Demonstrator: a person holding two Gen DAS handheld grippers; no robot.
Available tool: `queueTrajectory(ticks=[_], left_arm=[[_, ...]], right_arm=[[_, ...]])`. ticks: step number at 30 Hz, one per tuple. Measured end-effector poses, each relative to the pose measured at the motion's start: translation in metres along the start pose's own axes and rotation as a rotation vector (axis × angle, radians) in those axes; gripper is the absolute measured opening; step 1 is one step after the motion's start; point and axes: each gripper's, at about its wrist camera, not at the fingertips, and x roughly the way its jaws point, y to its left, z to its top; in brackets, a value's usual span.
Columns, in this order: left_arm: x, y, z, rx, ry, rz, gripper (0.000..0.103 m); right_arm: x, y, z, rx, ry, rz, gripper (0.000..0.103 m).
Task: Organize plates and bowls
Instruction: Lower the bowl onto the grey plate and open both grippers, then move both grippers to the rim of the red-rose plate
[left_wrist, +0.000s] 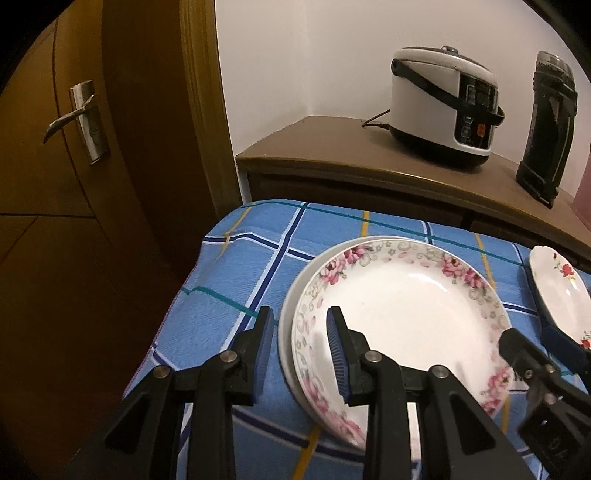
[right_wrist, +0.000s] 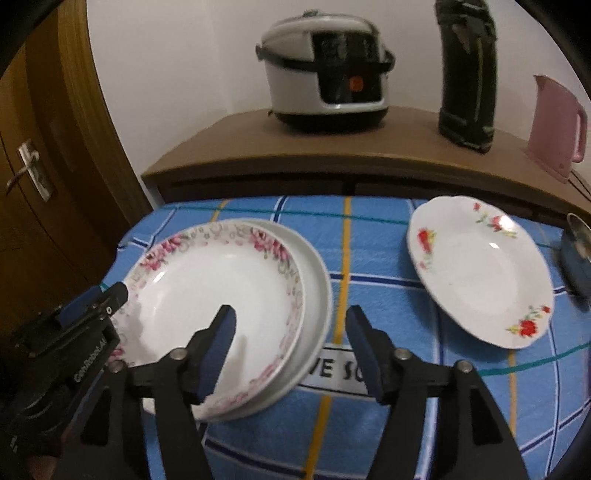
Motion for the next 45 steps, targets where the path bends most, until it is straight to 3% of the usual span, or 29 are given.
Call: queueTrajectory(ticks=[6, 23, 45], left_arm=[[-0.028, -0.009, -0.007, -0.005, -0.032, 0.006, 0.062], [-0.087, -0.065, -0.029, 0.064, -0.049, -0.078, 0.064], [-0.1, -0.127, -0.034, 0.147, -0.028, -0.175, 0.064]], right_arm=[[-0.026, -0.014, -0.003, 0.021, -0.019, 0.006, 0.066], [-0.085, -0.053, -0.017, 0.029, -0.061, -0.071, 0.071], [-0.111, -0.115, -0.021, 0.098, -0.065, -0.12, 0.071]])
